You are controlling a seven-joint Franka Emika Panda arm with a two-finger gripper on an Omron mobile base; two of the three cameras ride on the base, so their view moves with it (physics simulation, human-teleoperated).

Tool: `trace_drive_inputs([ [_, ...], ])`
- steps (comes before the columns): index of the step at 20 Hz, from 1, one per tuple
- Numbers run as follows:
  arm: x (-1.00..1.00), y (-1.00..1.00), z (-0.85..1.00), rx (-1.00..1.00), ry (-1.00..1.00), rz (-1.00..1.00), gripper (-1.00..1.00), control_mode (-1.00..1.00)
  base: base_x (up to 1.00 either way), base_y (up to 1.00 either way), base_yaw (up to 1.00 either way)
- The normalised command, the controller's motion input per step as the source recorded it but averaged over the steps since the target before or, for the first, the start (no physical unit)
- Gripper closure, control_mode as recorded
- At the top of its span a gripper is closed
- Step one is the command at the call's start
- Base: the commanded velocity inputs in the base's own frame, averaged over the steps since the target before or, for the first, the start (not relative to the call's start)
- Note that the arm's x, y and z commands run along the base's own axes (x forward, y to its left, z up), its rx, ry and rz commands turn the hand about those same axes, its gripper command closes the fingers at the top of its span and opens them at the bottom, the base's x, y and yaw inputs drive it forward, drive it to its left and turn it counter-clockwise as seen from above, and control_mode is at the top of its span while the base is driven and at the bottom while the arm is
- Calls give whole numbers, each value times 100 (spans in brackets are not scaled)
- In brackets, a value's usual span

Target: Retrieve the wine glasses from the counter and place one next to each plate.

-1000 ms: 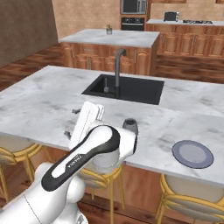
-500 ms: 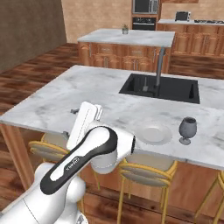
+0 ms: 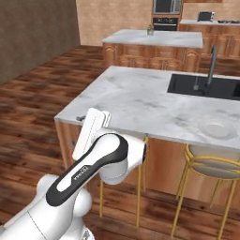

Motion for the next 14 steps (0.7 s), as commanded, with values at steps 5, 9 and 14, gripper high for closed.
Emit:
trace_drive_inputs([
  [5, 0, 0, 0, 0, 0, 0, -100, 100, -35, 100, -8],
  [9, 0, 0, 0, 0, 0, 0, -100, 100, -7, 100, -10],
  [14, 0, 0, 0, 0, 0, 0, -100, 100, 11, 100, -17],
])
